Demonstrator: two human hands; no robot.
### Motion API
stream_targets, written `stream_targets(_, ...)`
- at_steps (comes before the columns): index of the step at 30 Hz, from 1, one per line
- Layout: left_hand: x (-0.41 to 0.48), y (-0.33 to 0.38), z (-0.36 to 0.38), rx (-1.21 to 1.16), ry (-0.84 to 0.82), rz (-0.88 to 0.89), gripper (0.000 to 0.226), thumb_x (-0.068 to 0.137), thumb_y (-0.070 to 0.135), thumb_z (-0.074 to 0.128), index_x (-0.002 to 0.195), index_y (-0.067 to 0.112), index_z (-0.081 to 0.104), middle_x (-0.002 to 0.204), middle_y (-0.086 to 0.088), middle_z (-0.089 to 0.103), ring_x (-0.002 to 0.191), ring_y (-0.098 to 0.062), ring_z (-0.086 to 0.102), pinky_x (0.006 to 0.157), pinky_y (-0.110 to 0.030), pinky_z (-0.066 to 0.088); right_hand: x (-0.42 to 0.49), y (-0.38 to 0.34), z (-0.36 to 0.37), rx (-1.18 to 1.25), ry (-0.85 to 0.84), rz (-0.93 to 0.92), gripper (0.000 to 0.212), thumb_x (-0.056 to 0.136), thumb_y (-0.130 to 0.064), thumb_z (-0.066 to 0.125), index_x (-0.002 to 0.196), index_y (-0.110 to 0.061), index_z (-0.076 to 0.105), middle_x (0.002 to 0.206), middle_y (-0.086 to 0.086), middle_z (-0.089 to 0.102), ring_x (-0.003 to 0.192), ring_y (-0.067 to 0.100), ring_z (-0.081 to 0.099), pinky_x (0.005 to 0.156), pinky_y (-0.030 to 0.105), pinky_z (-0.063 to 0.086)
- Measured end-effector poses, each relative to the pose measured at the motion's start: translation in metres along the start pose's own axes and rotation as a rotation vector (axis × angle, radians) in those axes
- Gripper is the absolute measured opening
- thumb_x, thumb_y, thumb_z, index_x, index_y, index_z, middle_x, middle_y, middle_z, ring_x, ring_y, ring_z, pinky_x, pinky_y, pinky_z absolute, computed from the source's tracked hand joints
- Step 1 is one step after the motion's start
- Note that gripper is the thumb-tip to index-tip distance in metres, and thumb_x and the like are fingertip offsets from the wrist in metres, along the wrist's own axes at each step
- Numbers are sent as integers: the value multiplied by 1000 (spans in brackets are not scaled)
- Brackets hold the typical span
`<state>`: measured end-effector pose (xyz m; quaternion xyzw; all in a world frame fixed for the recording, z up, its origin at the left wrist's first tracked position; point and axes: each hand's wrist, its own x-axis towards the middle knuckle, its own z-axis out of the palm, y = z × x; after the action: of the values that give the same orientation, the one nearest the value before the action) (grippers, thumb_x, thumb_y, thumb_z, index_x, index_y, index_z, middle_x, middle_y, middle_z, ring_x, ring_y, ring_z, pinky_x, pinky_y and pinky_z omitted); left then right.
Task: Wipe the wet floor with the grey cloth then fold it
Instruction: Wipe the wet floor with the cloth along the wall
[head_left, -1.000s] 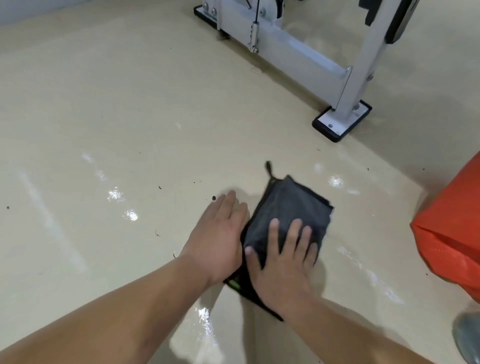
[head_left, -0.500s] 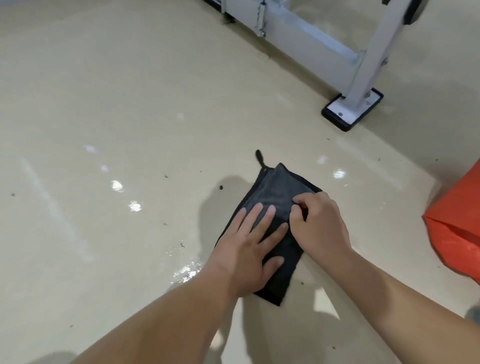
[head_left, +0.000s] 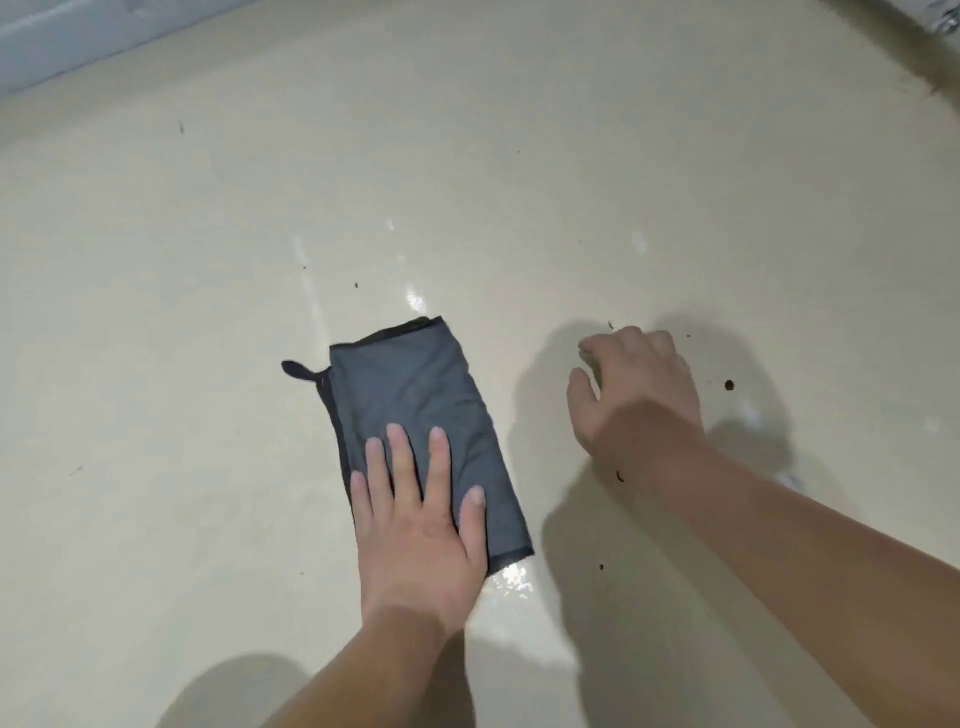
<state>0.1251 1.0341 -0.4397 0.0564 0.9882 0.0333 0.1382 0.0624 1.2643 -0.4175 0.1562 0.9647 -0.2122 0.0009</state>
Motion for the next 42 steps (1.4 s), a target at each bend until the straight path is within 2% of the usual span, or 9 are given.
stream_targets(4, -38, -11, 13, -23, -62, 15, 70, 103, 57, 12, 164, 22, 10, 170, -18, 2, 157, -37, -6, 124, -59, 10, 1, -32, 27, -76, 25, -66, 33, 86, -33, 55, 106, -14, 72, 102, 8, 56, 99, 33, 48, 82, 40, 25)
stream_targets(10, 24, -45, -13, 113, -117, 219, 69, 100, 63, 3, 155, 36, -28, 164, -7, -36, 148, -28, -38, 124, -53, -11, -10, -34, 28, -111, -19, -60, 32, 88, -34, 59, 114, -16, 68, 114, 4, 57, 107, 30, 48, 87, 41, 33)
stream_targets(16, 75, -45, -26, 156, -159, 214, 71, 99, 62, -1, 156, 30, -29, 162, -13, -38, 146, -34, -40, 122, -56, -14, -17, -44, 4, -31, -186, -29, 31, 97, -36, 49, 124, -26, 62, 126, -6, 55, 122, 19, 46, 95, 33, 37)
stream_targets(22, 3, -65, -19, 258, -202, 629, 74, 102, 62, 12, 162, 24, -10, 165, -19, -27, 148, -40, -34, 123, -63, -4, -39, -82, -8, -84, -383, -77, 24, 97, -43, 43, 109, -32, 61, 107, -9, 56, 107, 17, 55, 87, 36, 48)
stream_targets(27, 38, -108, -32, 321, -205, 911, 76, 100, 69, 12, 162, 31, -7, 166, -15, -24, 153, -35, -27, 125, -53, -10, -53, -114, -15, -285, -498, -34, 32, 96, -50, 42, 115, -29, 59, 115, -7, 60, 105, 20, 59, 86, 36, 47)
stream_targets(33, 109, -164, -59, 376, -260, 723, 76, 95, 74, 1, 151, 36, -33, 160, -10, -41, 144, -27, -43, 123, -47, -18, -58, -166, -42, -410, -686, 29, 44, 97, -55, 39, 133, -35, 54, 110, -13, 59, 106, 20, 59, 92, 36, 51)
stream_targets(37, 116, -228, -69, 387, -239, 704, 75, 95, 72, -4, 150, 32, -36, 157, -11, -44, 142, -28, -47, 123, -47, -17, -55, -213, -39, -347, -636, 0, 49, 99, -54, 43, 143, -32, 49, 104, -14, 54, 108, 19, 58, 95, 36, 50)
stream_targets(39, 102, -260, -63, 324, -207, 679, 76, 96, 71, -3, 153, 31, -32, 159, -12, -41, 144, -28, -44, 124, -48, -15, -59, -236, -31, -362, -650, -4, 48, 99, -53, 41, 142, -31, 49, 100, -13, 55, 104, 19, 58, 90, 35, 51)
stream_targets(42, 76, -289, -49, 145, -73, 611, 79, 99, 69, 10, 164, 25, 1, 168, -20, -14, 155, -34, -19, 126, -53, -1, -68, -274, -4, -435, -732, -54, 43, 100, -51, 37, 133, -27, 53, 102, -8, 63, 104, 23, 62, 89, 36, 52)
